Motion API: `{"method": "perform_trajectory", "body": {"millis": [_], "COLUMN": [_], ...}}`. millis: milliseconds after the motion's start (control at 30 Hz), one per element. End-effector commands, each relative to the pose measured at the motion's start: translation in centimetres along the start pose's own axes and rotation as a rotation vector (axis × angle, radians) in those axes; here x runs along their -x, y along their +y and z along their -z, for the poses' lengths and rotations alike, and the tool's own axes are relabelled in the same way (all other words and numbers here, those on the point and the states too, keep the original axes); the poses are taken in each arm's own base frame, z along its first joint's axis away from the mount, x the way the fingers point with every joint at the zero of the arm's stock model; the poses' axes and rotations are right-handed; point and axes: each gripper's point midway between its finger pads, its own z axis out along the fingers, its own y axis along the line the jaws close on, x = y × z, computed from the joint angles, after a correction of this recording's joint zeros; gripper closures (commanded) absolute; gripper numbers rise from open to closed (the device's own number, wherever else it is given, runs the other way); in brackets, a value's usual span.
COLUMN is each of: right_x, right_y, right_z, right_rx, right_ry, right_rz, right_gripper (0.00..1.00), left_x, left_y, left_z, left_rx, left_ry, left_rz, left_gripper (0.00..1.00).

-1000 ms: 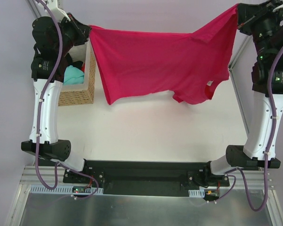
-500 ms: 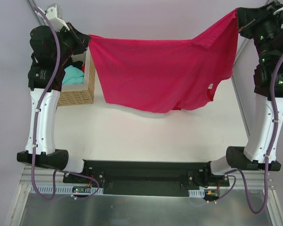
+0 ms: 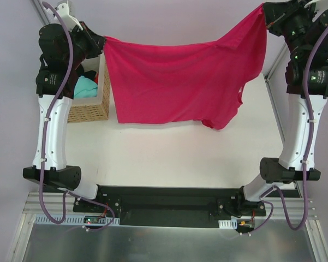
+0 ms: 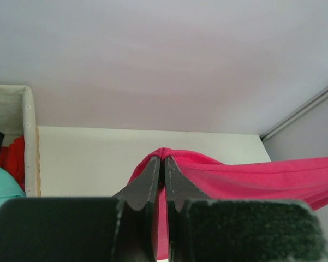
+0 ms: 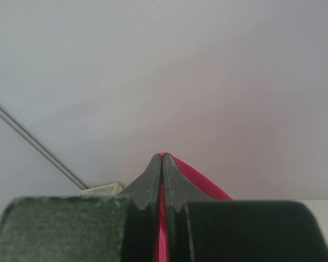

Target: Fold and stack the t-shirts

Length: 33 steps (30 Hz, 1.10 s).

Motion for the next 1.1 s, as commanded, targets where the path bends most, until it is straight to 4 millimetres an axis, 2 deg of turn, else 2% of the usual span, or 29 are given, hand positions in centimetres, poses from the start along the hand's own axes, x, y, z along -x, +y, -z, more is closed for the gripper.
{"method": "perform_trajectory", "body": {"millis": [0,167,367,400,500,633,767,833,967,1067], "right_x": [3.5,3.3,4.5,4.8,5.0,4.3,4.6,5.3,7.4,8.2], "right_y": [2.1,1.7,1.5,0.7,0.6,-1.0,-2.4,-2.7,-1.2,-0.4], "right_z": [0.9,0.9,1.1,0.9,0.3,-1.2,-1.7,-1.4,0.3,1.7], "right_rx": [0.066,0.044,0.02,0.004,0.016,-0.009,-0.024,-0.028,-0.009,-0.012], "right_ry": [-0.11,-0.106,-0.148,-0.155,-0.167,-0.156,-0.163,-0.177,-0.231,-0.246], "right_rz": [0.039,0.054,0.073,0.076,0.061,0.049,0.063,0.07,0.126,0.17], "right_gripper": [1.0,1.0,1.0,1.0,1.0,1.0,1.0,1.0,1.0,0.99], "left_x": [2.1,2.6,3.5,3.5,3.8,4.4,4.3,4.9,5.6,6.6], "left_y": [-0.3,-0.3,-0.5,-0.3,0.3,0.8,1.0,0.7,0.0,-0.8], "left_z": [-0.8,-1.4,-1.6,-1.9,-2.5,-3.6,-4.9,-5.0,-5.3,-4.3], "left_rx": [-0.011,-0.017,-0.017,-0.013,0.003,-0.009,-0.025,-0.035,-0.07,-0.086], "left_ry": [-0.054,-0.061,-0.086,-0.086,-0.094,-0.097,-0.09,-0.105,-0.117,-0.142], "left_rz": [-0.025,-0.029,-0.042,-0.046,-0.049,-0.03,-0.021,-0.021,-0.017,-0.025], "left_gripper": [1.0,1.0,1.0,1.0,1.0,1.0,1.0,1.0,1.0,1.0]}}
